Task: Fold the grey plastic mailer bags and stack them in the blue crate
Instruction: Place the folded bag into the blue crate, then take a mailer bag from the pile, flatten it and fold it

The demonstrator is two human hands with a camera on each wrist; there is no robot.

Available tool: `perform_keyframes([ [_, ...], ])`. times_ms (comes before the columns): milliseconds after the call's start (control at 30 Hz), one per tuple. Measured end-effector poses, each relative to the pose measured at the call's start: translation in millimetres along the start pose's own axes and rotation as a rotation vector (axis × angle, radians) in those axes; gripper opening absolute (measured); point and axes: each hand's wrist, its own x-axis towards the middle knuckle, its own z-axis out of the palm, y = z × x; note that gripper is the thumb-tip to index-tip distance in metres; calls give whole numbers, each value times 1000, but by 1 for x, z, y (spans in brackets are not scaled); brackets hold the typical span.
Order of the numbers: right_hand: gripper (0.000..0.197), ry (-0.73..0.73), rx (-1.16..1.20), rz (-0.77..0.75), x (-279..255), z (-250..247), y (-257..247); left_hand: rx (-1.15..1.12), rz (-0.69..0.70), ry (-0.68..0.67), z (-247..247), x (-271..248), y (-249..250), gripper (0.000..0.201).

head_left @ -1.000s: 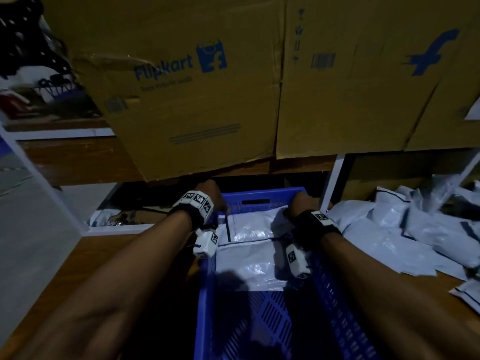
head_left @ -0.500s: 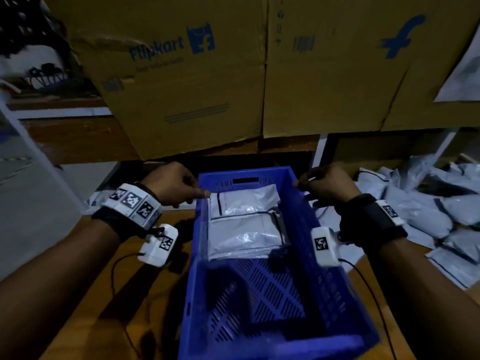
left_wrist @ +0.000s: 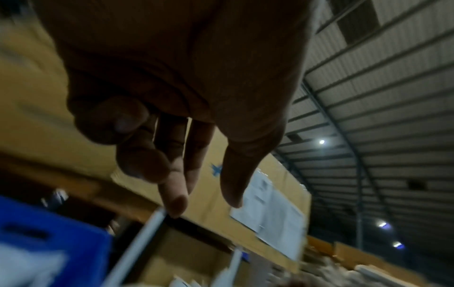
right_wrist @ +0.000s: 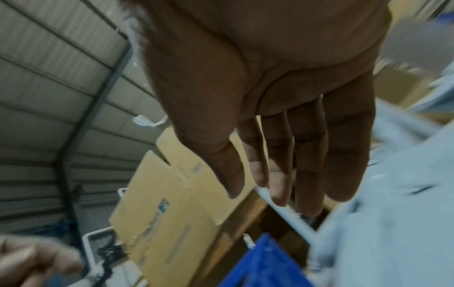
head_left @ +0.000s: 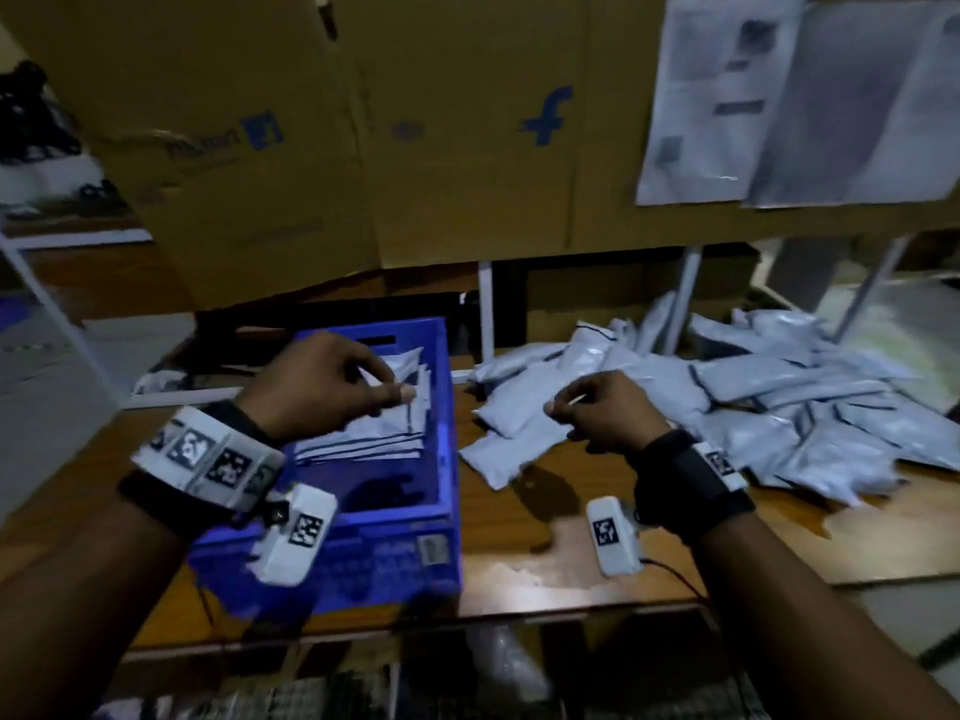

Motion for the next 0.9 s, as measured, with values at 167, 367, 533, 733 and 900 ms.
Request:
perform_keyframes([
  [167,24,39,7,94,-19,-38,76,-30,68,-5,126,32,53,35],
  [367,22,92,-58,210,-3,-66,175,-290,-24,-118,262,92,89,28],
  [533,19,163,-33,332,32,-93,248,-567,-140,-221,354,161,102,29],
  [733,23,222,40,498,78,-125,308,-827,-414,-402,439,247,130,50],
  [900,33,302,205,567,105,-140,324,-882,-612,-457,488,291,158,75],
])
